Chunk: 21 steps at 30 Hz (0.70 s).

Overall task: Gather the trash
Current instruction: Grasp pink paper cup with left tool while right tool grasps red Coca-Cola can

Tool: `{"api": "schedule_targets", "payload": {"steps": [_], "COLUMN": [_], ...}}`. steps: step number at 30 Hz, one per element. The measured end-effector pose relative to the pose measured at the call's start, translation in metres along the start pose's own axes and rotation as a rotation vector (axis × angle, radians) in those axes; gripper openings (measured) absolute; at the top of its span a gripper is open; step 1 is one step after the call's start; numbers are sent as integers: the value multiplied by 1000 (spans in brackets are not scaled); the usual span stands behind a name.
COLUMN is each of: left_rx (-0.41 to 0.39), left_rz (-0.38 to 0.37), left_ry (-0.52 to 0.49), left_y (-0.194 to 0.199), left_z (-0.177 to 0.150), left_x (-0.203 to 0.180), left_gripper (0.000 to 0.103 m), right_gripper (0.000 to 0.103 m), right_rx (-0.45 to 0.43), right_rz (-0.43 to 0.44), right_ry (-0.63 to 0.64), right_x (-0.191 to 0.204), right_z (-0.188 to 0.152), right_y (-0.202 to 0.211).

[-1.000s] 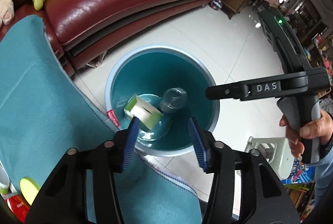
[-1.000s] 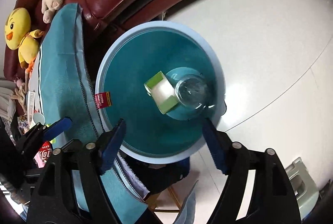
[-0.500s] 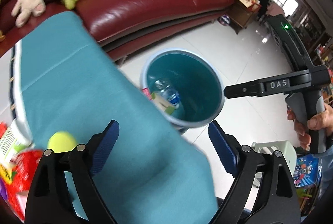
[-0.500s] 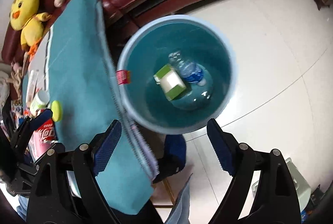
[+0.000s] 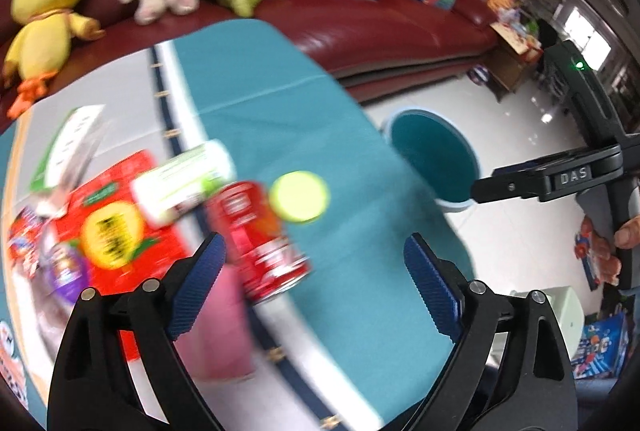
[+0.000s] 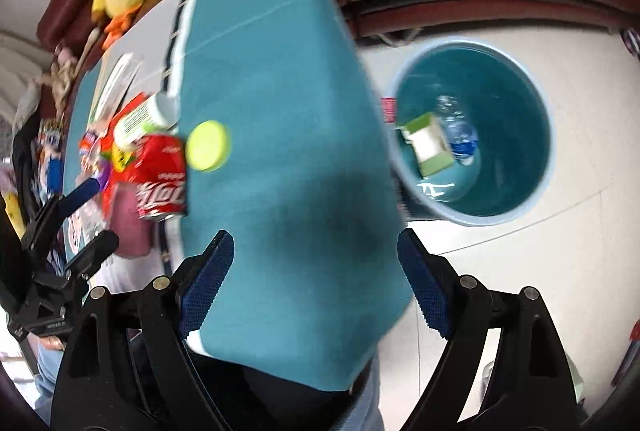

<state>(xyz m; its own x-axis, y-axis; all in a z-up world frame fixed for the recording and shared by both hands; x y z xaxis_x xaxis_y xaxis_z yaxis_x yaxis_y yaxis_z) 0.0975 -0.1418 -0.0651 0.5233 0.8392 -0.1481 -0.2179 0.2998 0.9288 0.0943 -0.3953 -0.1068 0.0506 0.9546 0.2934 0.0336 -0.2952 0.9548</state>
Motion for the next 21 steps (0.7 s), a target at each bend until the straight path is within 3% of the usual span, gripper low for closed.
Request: {"api": "schedule_targets", "payload": {"steps": [9,21], "left_rx": [42,138], "left_rz": [44,16], "left_ry": [111,115], "left_y": [-1,-41], "left_z": [-49,-56], "left_x": [67,72], "left_gripper": [92,92], "right_gripper": [80,80], "right_rx": [44,89], "right_rz": [-14,7], "right_ry": [93,99], "right_x": [72,109], "right_z": [8,29], "right_y": [-21,-48]}}
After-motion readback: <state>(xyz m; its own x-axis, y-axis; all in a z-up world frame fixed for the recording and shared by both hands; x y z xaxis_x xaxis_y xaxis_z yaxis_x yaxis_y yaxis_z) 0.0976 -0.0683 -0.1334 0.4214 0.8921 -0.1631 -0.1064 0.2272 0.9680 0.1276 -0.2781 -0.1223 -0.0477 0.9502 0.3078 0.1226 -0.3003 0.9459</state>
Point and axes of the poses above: each gripper's, at about its wrist camera, not at the fingertips, and y roughly against the way its jaws point, x to its left, z to its top, the point moved 7 cm from there along -y, roughly the way its jaws point, and after that the axes turned 13 degrees about x, right-handed, at the moved point
